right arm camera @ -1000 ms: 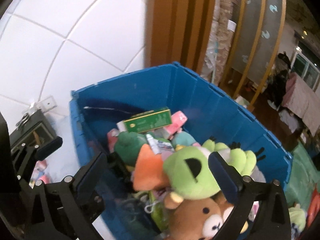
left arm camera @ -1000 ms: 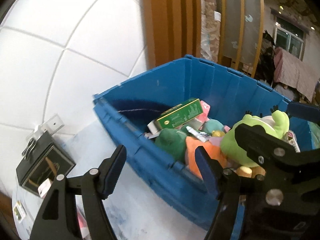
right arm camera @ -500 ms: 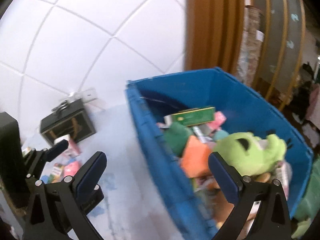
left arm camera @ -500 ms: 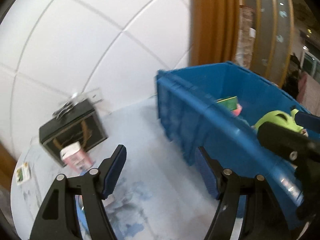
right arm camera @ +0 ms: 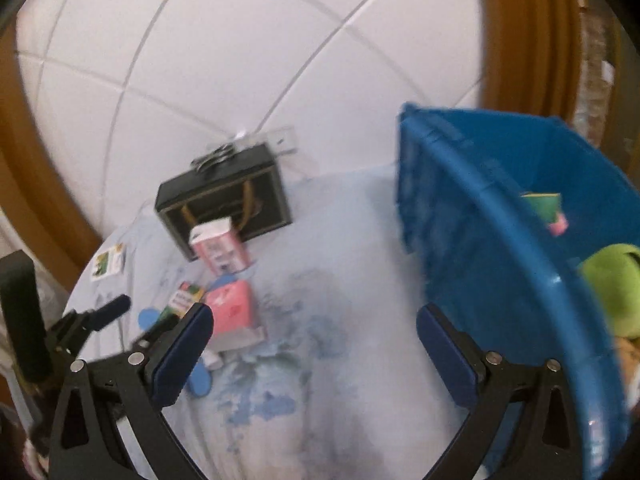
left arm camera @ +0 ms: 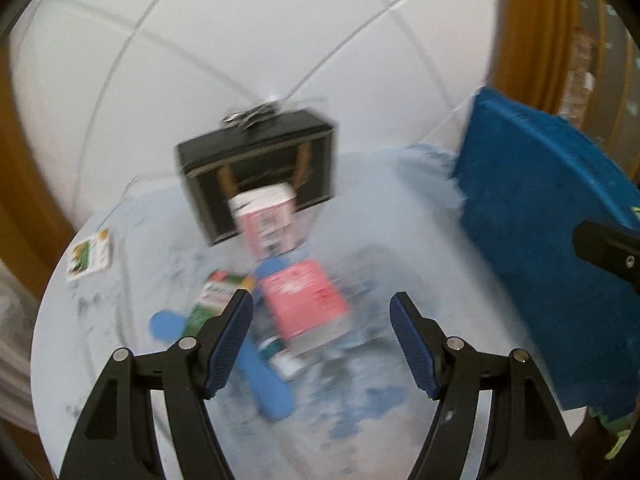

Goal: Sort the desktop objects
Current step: 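Move both tools back over the table toward the ibuprofen box and tissue pack, then grasp the ibuprofen box with the left tool while the right tool grasps the pink tissue pack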

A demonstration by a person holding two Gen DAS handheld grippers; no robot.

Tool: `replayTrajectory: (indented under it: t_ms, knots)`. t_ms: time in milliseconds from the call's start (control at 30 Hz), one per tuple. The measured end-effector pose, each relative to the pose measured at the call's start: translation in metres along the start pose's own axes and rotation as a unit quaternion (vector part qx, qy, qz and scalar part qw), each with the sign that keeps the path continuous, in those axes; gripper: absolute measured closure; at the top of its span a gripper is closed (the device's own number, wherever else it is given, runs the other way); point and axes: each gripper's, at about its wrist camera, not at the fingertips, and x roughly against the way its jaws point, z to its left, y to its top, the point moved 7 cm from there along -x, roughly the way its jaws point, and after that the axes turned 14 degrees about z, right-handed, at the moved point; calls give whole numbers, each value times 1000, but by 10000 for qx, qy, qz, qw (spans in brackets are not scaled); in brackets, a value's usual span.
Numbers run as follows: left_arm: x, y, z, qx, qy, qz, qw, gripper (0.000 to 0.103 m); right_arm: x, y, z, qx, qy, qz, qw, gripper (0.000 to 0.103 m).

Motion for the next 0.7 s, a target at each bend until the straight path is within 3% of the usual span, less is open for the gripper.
replayTrajectory:
  t_ms: [233,400,700]
  knots:
    - [-45,-31,84,463,290,443,9975,33,-71,-9,38,180,217,556,9981,0]
    - [-83,-45,121,665,243,778,9944,33,-117,-15,59,323,198,960,9947,0]
    - [-149,-34,142,633,-92,1240,9902,33,-190,-9,95,545,31,1552,9864,0]
